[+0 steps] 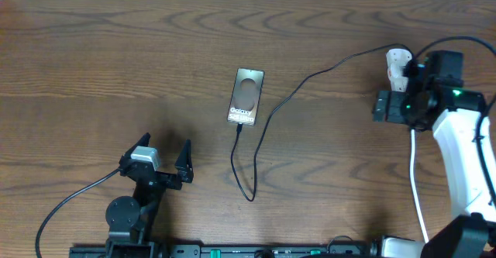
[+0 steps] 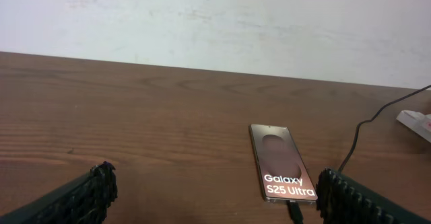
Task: Plug charger to phone and switch on socket
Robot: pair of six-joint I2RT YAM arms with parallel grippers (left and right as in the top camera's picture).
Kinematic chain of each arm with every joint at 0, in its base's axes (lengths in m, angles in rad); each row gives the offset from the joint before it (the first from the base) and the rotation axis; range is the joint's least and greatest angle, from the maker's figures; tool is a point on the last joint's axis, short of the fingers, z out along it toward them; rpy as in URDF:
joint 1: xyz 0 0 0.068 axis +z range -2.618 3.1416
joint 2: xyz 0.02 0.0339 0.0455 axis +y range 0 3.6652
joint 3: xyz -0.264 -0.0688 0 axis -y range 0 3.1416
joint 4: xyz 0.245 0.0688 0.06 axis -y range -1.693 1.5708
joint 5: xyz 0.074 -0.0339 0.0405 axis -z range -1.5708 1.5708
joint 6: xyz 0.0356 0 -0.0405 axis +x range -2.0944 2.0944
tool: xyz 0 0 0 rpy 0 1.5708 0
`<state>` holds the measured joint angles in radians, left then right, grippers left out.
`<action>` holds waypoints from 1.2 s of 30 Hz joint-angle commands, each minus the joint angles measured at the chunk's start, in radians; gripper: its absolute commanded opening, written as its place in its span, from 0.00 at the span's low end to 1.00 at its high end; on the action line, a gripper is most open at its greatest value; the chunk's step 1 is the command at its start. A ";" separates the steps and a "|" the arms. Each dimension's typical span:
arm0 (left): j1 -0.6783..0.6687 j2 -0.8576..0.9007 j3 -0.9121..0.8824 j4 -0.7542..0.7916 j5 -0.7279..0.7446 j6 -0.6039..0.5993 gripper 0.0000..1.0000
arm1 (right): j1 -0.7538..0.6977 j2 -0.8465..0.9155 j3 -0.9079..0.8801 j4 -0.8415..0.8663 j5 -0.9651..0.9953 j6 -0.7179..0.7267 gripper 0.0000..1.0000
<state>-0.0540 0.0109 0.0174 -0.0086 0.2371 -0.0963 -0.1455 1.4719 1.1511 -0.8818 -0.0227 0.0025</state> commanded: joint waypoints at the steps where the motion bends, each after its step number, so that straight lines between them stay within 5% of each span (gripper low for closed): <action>1: 0.005 -0.006 -0.013 -0.042 0.012 0.010 0.96 | 0.085 -0.061 -0.002 0.003 0.002 -0.011 0.99; 10: 0.005 -0.006 -0.013 -0.042 0.012 0.010 0.96 | 0.212 -0.076 -0.031 0.028 0.022 -0.038 0.99; 31: 0.005 -0.006 -0.013 -0.042 0.012 0.010 0.96 | 0.210 -0.152 -0.774 0.892 -0.178 -0.101 0.99; 36: 0.005 -0.006 -0.013 -0.042 0.012 0.010 0.96 | 0.210 -0.169 -0.864 0.962 -0.179 -0.101 0.99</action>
<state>-0.0540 0.0109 0.0185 -0.0109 0.2367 -0.0959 0.0624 1.3304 0.3332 0.0647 -0.1883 -0.0925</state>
